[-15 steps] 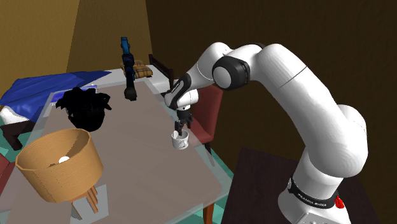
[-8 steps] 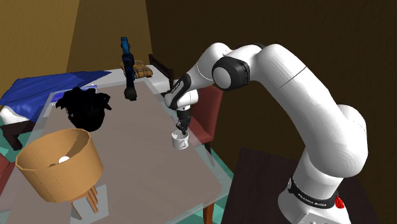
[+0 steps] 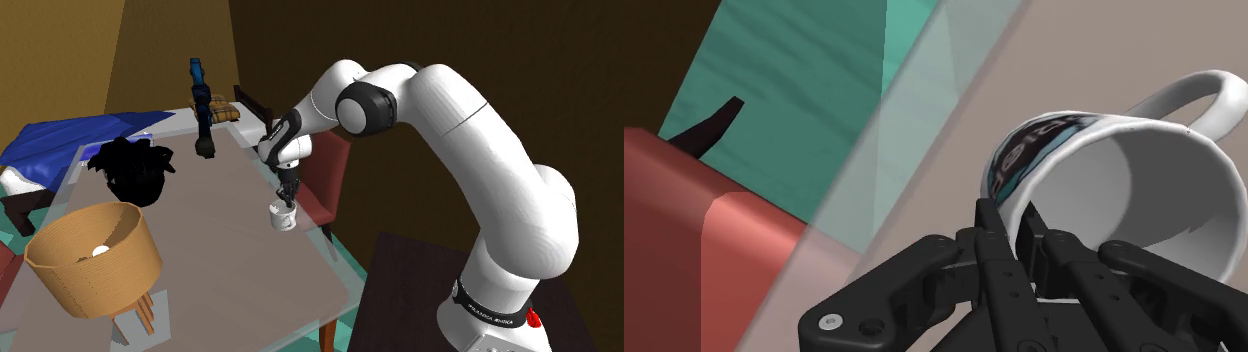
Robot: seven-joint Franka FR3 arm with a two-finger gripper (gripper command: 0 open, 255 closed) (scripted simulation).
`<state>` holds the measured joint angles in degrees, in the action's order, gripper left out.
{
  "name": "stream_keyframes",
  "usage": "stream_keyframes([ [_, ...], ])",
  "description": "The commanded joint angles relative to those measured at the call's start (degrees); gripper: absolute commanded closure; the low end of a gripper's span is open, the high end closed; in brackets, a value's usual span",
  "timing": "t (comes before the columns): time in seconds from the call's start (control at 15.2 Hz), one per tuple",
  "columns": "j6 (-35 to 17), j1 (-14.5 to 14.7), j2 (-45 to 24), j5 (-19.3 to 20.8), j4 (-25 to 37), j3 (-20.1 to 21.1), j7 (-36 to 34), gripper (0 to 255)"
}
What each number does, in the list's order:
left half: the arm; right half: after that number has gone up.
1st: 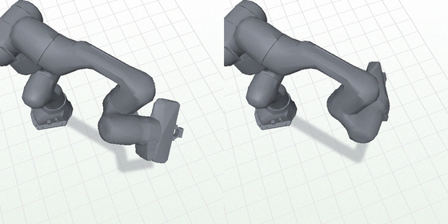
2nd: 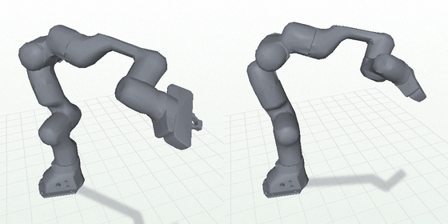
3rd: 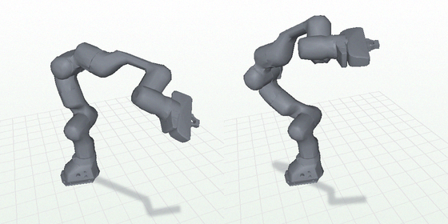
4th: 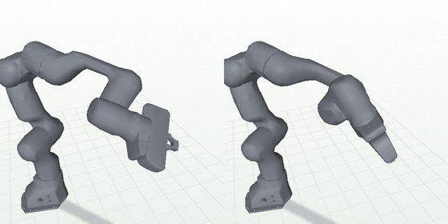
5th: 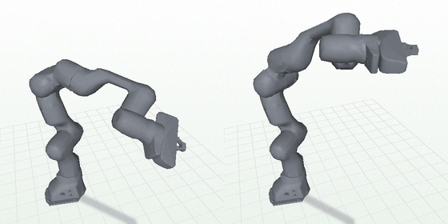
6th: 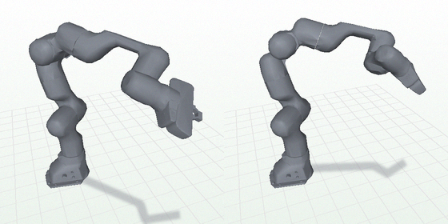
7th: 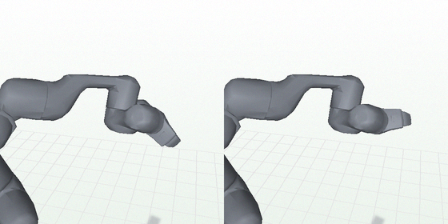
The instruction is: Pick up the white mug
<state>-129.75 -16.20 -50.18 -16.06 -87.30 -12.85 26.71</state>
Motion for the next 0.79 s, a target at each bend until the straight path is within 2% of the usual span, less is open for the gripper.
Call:
stream_keyframes([
  [0.0, 0.8, 0.2, 1.1, 0.2, -0.3, -0.2, -0.1, 255],
  [0.73, 4.6, 0.8, 6.1, 1.3, -1.5, -1.2, -0.8, 255],
])
